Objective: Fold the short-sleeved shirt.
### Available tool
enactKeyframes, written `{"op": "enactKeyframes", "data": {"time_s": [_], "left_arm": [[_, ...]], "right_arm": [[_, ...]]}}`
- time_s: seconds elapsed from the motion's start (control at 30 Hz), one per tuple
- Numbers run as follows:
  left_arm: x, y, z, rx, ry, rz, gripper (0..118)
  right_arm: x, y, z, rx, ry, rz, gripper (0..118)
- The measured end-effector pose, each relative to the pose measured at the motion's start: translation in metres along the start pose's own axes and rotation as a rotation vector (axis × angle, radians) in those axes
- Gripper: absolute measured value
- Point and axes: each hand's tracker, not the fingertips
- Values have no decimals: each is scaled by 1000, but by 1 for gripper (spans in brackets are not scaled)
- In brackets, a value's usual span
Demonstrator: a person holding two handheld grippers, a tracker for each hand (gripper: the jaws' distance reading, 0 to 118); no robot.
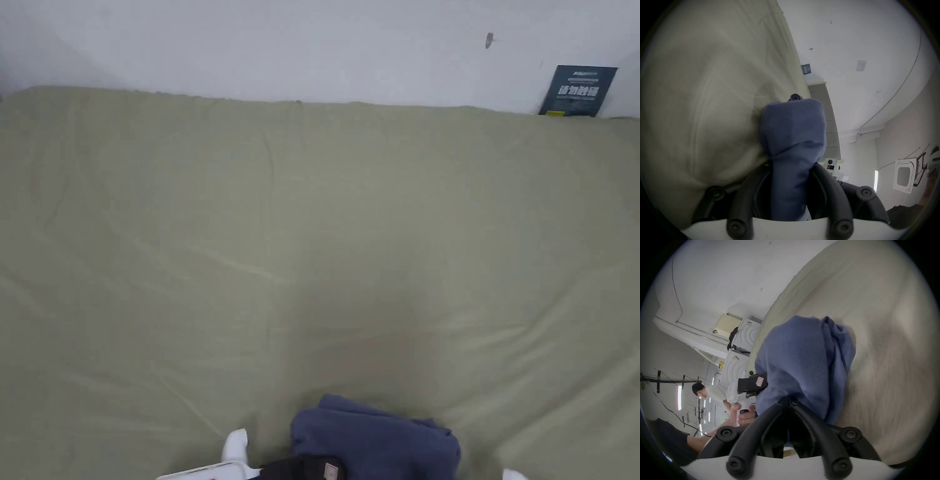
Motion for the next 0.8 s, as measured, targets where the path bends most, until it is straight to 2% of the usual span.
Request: {"op": "enactKeyframes", "data": {"time_s": [0.07, 0.13, 0.2, 0.33, 0.4, 0.57, 0.73, 0.8], "left_arm": [[5, 0, 6, 2, -63, 35, 26], [20, -2, 7, -9, 2, -7, 23], [36, 0, 15, 12, 102, -105, 22], [56, 11, 48, 43, 118, -191, 19], [67, 21, 75, 53, 129, -220, 19], [70, 72, 181, 150, 305, -315, 19], [44, 137, 287, 189, 465, -273, 19], [29, 161, 325, 166, 604, -233, 19]], "right_arm": [[4, -1, 1, 11, 30, -33, 5], [1, -3, 1, 12, 26, -30, 5], [-6, -4, 4, 16, 35, -20, 5], [-29, -6, 13, 34, 32, 59, 5], [-37, -7, 17, 38, 29, 75, 4], [-48, -12, 23, 44, 10, 100, 4], [-53, -17, 22, 37, -6, 97, 4], [-55, -19, 20, 35, -19, 96, 4]]}}
